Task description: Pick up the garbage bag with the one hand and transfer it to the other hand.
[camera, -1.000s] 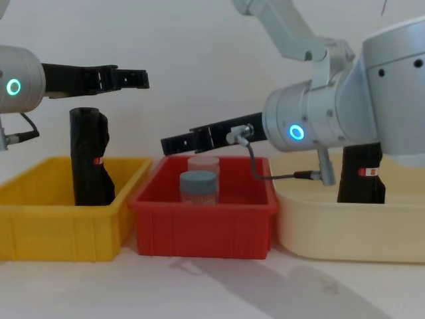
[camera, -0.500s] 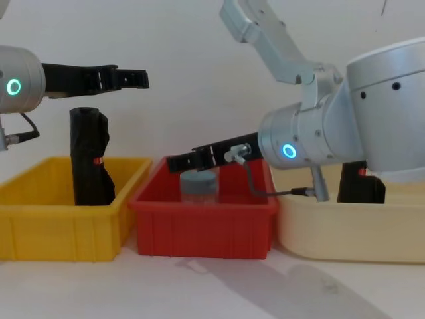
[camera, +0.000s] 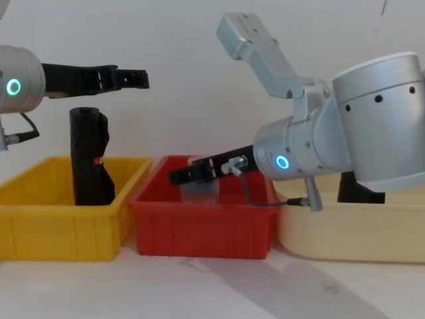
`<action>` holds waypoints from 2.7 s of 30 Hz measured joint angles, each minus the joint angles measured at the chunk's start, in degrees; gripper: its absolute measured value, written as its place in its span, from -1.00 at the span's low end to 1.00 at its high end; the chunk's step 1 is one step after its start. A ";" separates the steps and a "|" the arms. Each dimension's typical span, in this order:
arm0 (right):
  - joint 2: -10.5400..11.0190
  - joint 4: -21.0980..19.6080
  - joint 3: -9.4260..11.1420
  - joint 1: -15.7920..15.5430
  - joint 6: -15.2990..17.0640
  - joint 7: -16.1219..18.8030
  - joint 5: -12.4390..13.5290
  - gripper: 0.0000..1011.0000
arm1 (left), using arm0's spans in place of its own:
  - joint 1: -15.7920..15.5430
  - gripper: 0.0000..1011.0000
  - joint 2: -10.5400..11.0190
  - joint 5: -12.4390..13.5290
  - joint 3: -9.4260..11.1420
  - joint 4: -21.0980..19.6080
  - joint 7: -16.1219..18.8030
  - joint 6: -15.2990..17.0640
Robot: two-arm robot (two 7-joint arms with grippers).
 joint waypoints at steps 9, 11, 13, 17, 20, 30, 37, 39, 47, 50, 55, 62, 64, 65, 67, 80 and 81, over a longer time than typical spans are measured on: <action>-0.50 2.09 0.13 0.96 -0.01 -0.11 -0.77 0.98 | 0.00 0.98 0.00 0.00 0.00 0.00 0.00 0.00; -0.52 2.60 0.10 1.20 -0.07 -0.11 -1.05 0.98 | 0.00 0.98 0.00 0.00 0.00 0.00 0.00 0.00; -0.53 2.83 0.05 1.37 -0.11 -0.11 -1.19 0.98 | 0.00 0.98 0.00 0.00 0.00 0.00 0.00 0.00; -0.52 3.55 -0.08 1.85 -0.18 -0.06 -1.70 0.98 | 0.00 0.98 0.00 0.00 0.00 0.00 0.00 0.00; -0.49 4.16 -0.22 2.33 -0.21 0.07 -2.06 0.98 | 0.00 0.98 0.00 0.00 0.00 0.00 0.00 0.00; -0.31 5.93 -0.86 3.79 -0.25 1.26 -3.23 0.98 | 0.00 0.98 0.00 0.00 0.00 0.00 0.00 0.00; -0.49 7.07 -1.11 4.53 -0.16 1.80 -3.69 0.98 | 0.00 0.98 0.00 0.00 0.00 0.00 0.00 0.00; -0.66 7.62 -1.11 4.80 -0.12 1.90 -3.87 0.98 | 0.00 0.98 0.00 0.00 0.00 0.00 0.00 0.00; -1.27 9.19 -0.80 5.52 -0.11 1.86 -4.15 0.98 | 0.00 0.98 0.00 0.00 0.00 0.00 0.00 0.00; -1.59 9.77 -0.61 5.82 -0.16 1.81 -4.23 0.98 | 0.00 0.98 0.00 0.00 0.00 0.00 0.00 0.00; -2.12 10.51 -0.33 6.19 -0.40 1.73 -4.37 0.98 | 0.00 0.98 0.00 0.00 0.00 0.00 0.00 0.00; -2.81 11.00 0.53 6.33 -0.80 1.75 -4.20 0.81 | 0.00 0.98 0.00 0.00 0.00 0.00 0.00 0.00; -3.01 11.04 0.83 6.33 -0.80 1.75 -4.05 0.75 | 0.00 0.98 0.00 0.00 0.00 0.00 0.00 0.00; -3.09 11.05 0.97 6.33 -0.79 1.75 -3.97 0.73 | 0.00 0.98 0.00 0.00 0.00 0.00 0.00 0.00; -3.36 11.05 1.39 6.29 -0.62 1.75 -3.69 0.59 | 0.00 0.98 0.00 0.00 0.00 0.00 0.00 0.00; -4.50 10.12 3.71 5.26 1.47 1.40 -1.74 0.28 | 0.00 0.98 0.00 0.00 0.00 0.00 0.00 0.00; -4.58 9.91 3.95 5.09 1.68 1.36 -1.50 0.28 | 0.00 0.98 0.00 0.00 0.00 0.00 0.00 0.00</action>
